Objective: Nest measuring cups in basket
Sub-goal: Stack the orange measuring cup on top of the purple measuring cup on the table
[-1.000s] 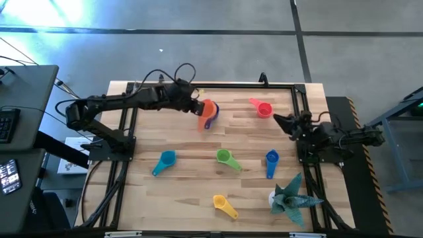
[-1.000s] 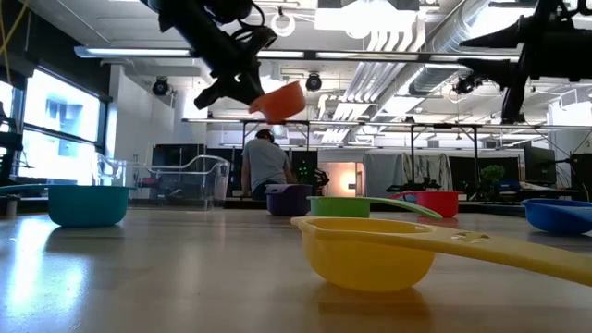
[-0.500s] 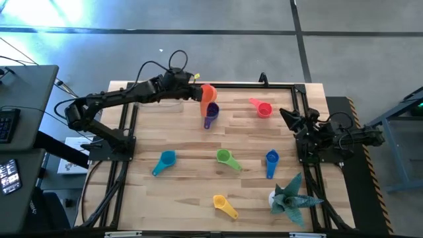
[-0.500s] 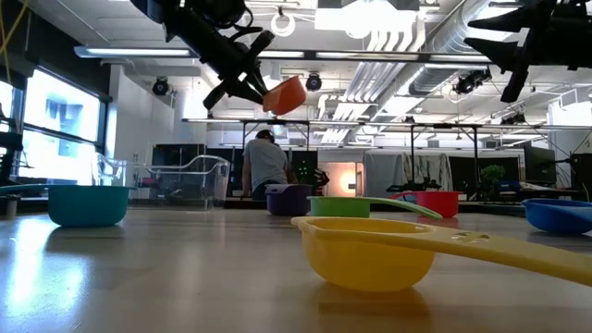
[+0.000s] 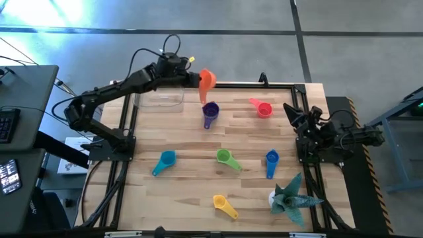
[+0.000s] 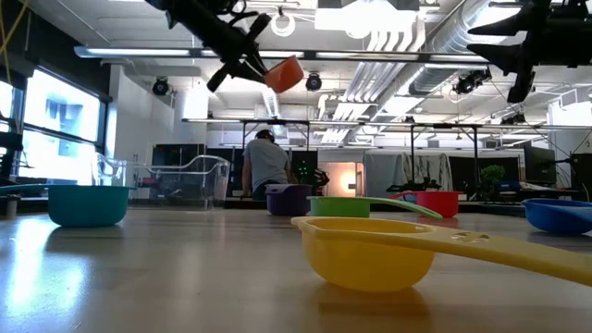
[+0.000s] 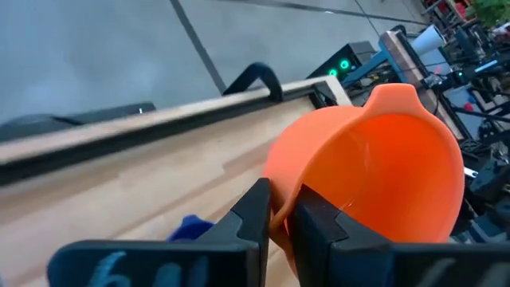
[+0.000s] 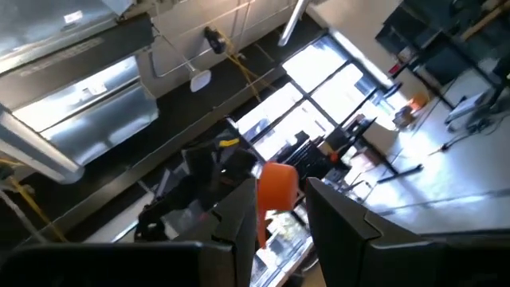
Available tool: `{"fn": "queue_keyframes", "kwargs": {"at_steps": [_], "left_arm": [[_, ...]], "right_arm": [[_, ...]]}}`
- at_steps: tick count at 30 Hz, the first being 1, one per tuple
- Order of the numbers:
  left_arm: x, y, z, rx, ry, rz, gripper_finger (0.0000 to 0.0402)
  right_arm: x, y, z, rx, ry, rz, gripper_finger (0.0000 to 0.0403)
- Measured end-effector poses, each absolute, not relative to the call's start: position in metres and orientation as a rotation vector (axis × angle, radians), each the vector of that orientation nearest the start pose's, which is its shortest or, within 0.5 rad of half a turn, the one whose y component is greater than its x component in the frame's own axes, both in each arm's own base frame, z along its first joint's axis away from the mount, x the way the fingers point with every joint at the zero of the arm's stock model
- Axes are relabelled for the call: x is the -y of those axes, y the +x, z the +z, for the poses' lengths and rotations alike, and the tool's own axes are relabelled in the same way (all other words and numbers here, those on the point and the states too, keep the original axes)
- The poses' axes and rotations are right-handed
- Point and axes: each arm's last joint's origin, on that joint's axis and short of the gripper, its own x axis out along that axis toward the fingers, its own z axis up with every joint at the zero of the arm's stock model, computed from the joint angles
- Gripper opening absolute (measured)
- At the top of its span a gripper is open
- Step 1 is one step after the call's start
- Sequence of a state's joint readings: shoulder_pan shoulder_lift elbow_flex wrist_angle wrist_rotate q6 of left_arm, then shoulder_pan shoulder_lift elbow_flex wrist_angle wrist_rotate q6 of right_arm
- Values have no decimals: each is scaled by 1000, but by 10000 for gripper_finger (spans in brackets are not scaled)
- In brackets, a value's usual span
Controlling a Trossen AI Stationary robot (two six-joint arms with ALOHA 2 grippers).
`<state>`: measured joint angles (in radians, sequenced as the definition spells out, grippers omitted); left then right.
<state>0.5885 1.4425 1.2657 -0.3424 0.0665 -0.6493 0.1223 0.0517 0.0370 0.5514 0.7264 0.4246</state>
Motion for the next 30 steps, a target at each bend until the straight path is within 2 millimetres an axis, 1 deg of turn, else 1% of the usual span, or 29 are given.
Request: {"fn": "queue_keyframes", "kwargs": {"at_steps": [3,8,14,19,23,30], "left_arm": [[-179,266,337,-332,-767,673,26],[-181,269,330,-362,-786,713,23],[-184,289,301,-447,-844,722,26],[-186,303,280,-504,-928,703,24],[-188,308,268,-532,-976,714,24],[-188,314,249,-600,-1027,743,24]], "right_arm": [[10,78,225,621,586,-526,101],[12,75,236,613,544,-577,101],[13,72,246,489,482,-676,101],[15,68,251,427,507,-730,101],[15,67,253,399,515,-733,101],[15,67,249,362,511,-738,101]]}}
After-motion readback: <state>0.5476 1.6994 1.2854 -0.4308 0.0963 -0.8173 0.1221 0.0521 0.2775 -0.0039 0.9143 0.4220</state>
